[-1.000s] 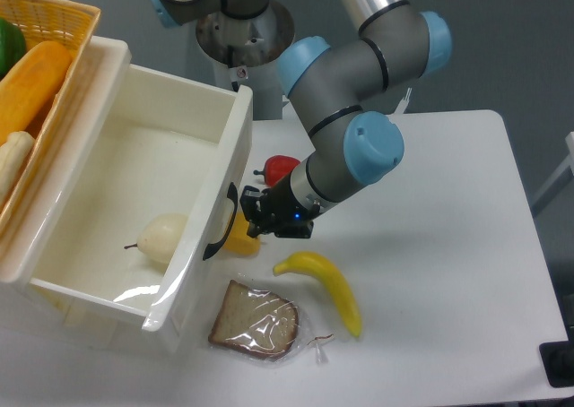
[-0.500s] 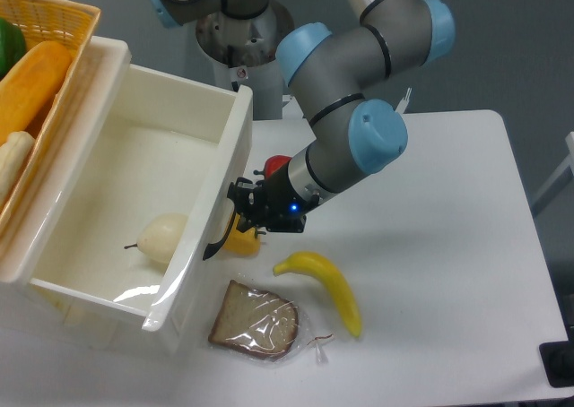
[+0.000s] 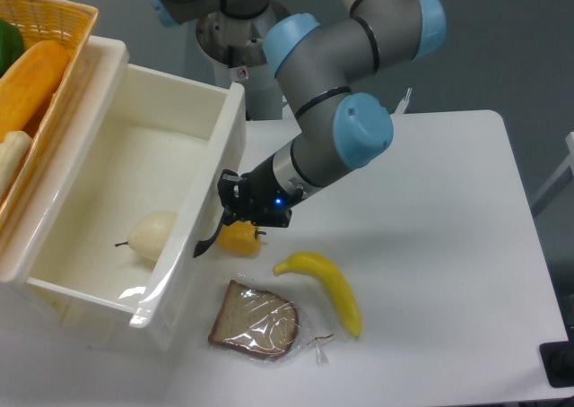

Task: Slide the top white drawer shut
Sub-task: 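Push the drawer front into the cabinet with the gripper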

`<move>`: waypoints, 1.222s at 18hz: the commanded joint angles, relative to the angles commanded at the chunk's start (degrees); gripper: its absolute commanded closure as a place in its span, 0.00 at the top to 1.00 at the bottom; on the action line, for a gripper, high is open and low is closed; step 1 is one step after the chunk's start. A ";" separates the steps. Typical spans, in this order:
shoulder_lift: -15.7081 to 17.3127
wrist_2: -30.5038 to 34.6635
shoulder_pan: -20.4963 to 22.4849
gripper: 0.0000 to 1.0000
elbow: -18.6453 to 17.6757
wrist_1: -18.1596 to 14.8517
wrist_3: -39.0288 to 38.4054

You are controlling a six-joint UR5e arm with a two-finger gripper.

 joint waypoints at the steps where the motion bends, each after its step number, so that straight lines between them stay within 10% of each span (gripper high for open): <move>1: 0.26 0.00 -0.09 0.00 -0.17 -0.09 0.00; 22: 1.14 -0.79 -10.20 0.00 -2.37 0.70 -3.60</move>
